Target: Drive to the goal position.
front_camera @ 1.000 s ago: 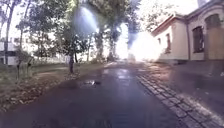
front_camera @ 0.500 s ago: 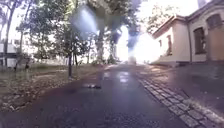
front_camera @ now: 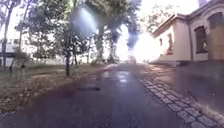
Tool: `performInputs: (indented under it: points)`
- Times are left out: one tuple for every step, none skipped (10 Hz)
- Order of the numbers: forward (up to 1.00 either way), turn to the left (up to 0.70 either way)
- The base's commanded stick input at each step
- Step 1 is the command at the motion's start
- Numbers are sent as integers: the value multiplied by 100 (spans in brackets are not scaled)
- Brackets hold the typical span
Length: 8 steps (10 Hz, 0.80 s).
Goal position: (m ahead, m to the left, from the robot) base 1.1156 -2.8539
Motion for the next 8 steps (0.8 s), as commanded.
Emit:
performInputs:
  points:
    - [50,0]
    - [50,0]
    - [50,0]
    - [50,0]
    - [50,0]
    - [50,0]
    - [50,0]
    - [50,0]
